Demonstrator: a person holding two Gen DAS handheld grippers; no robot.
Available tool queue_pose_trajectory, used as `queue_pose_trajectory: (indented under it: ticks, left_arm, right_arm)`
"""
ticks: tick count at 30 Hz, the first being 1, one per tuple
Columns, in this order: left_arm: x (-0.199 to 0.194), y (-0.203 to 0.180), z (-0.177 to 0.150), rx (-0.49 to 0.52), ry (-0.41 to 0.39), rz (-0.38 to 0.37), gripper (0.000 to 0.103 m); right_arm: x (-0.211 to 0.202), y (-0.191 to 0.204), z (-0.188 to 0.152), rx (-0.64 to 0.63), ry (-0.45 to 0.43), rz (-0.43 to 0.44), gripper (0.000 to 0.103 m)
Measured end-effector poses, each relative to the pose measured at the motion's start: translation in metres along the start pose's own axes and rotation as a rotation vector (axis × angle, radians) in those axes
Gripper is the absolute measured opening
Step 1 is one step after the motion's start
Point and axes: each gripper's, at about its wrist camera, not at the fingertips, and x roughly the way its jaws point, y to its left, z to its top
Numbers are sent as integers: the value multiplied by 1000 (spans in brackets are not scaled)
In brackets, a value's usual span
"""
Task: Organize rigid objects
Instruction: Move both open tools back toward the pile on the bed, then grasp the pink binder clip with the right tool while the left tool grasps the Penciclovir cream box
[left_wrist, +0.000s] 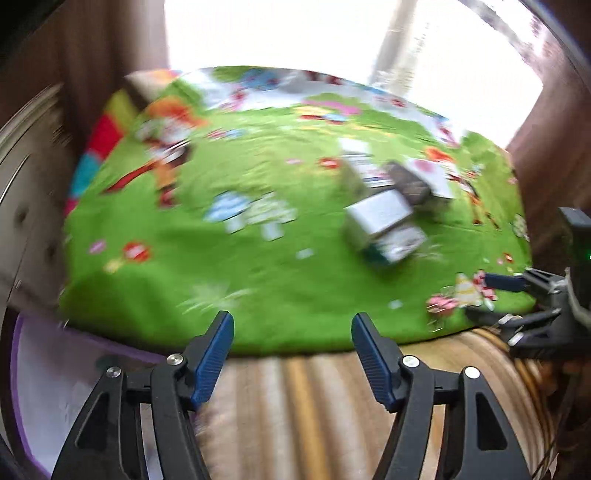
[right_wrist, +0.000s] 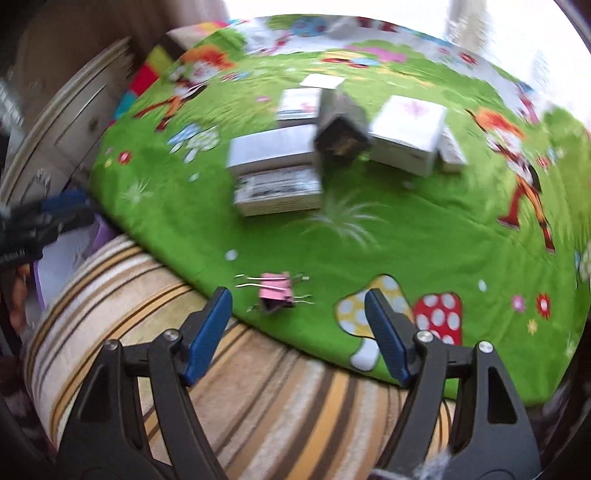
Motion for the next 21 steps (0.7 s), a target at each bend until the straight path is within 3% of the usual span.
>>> queue_pose_trajectory:
  ticks: [5,11,13,15,17,21]
  left_arm:
    - [27,-44,23,96,25,-24,67]
    - [49,-61,37,78,51,-40,67]
    - [53,-60,39,43,60,-52,69]
    - [60,-58,42,-15,73,-73,70]
    - [65,-55,45,-79,82,-87,77]
    - [76,-53,48,-203,103,-123,87]
  right_arm:
    - [16,8,2,-24,42,12,77]
    - [32,14,4,-57,76,19,77]
    - [38,16,4,-69,89,29,69]
    - [42,15,3,-69,106,46,47]
    - [42,12,1,-54,109,62,38]
    - [33,1,-1,-13,79,78,33]
